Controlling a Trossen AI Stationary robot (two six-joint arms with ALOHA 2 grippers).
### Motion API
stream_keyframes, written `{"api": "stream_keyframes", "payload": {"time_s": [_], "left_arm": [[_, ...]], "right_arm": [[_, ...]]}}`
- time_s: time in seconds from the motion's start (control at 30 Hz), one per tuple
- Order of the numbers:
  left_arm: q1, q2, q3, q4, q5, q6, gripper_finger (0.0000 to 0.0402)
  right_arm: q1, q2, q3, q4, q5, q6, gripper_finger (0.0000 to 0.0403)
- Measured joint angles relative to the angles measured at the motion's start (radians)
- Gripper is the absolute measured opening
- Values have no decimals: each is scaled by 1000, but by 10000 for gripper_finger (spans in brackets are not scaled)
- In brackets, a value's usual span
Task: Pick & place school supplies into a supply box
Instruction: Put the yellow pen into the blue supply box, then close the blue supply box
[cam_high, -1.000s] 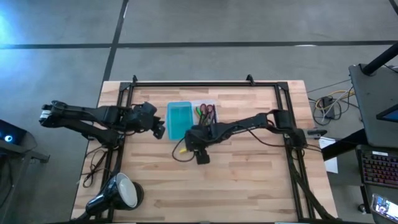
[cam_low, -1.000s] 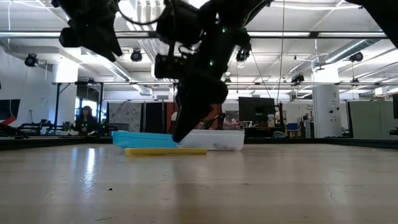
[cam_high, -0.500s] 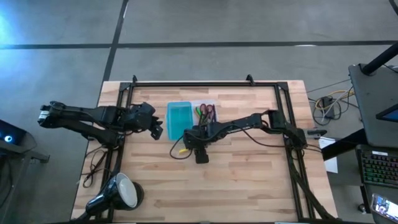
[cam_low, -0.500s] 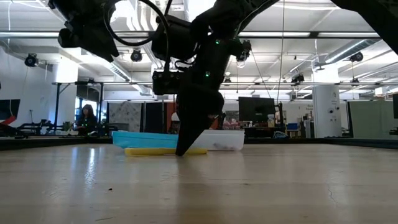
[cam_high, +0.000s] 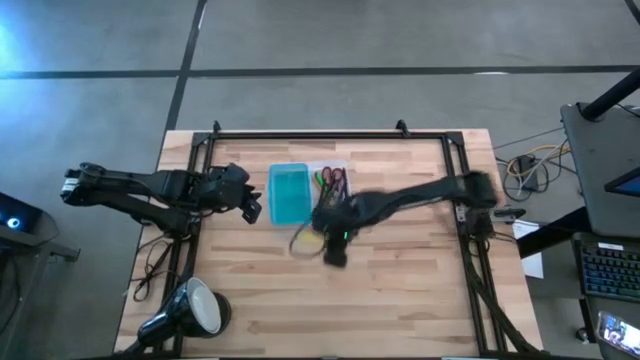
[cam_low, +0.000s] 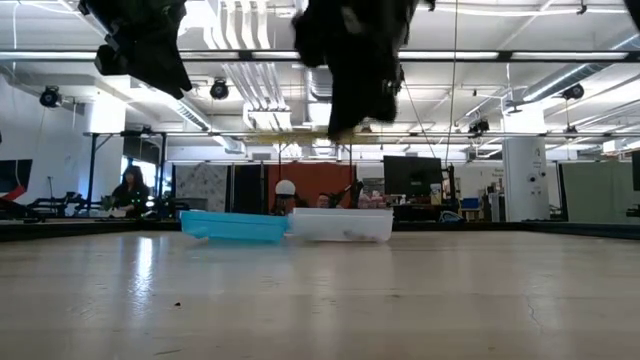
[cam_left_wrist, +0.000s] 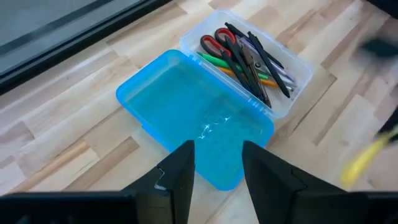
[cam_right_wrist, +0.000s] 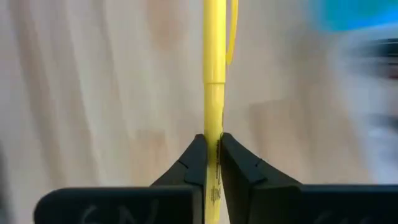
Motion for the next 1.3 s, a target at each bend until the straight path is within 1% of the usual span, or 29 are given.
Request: {"api": "stream_keyframes", "payload": {"time_s": [0.1,0.17,0.2,0.27,0.37,0.43,0.53,0.63,0.7,0.83,0.93,1.0,1.07,1.17,1.3], "left_arm": [[0,0,0,0,0,0,119],[1,1,0,-1,0,2,119],[1,2,0,-2,0,9,119],[1,4,-5,1,0,36,119],[1,5,-33,-4,0,54,119],[2,5,-62,-16,1,51,119],[3,5,-124,-76,10,-11,119],[3,1,-198,-105,16,-122,119],[3,-9,-251,-95,24,-186,119],[8,-16,-364,20,39,-244,119],[26,-21,-457,192,75,-273,119],[47,-22,-516,308,97,-310,119],[67,-23,-558,371,105,-343,119],[78,-31,-583,381,108,-378,119],[78,-53,-574,379,137,-381,119]], "right_arm": [[-42,-115,-65,23,128,275,15],[-82,-152,-133,15,220,449,15],[-108,-163,-167,44,235,509,15],[-162,-180,-221,126,211,603,15],[-222,-166,-296,227,198,663,24],[-245,-142,-331,290,197,669,42],[-254,-153,-336,354,193,671,80],[-265,-159,-341,315,192,665,121],[-266,-168,-342,283,216,612,147],[-235,-244,-310,202,308,478,184],[-236,-262,-315,120,327,425,188],[-249,-268,-321,75,343,407,181],[-262,-277,-327,56,351,392,171],[-267,-277,-346,49,350,388,154],[-257,-293,-359,55,378,337,136]]}}
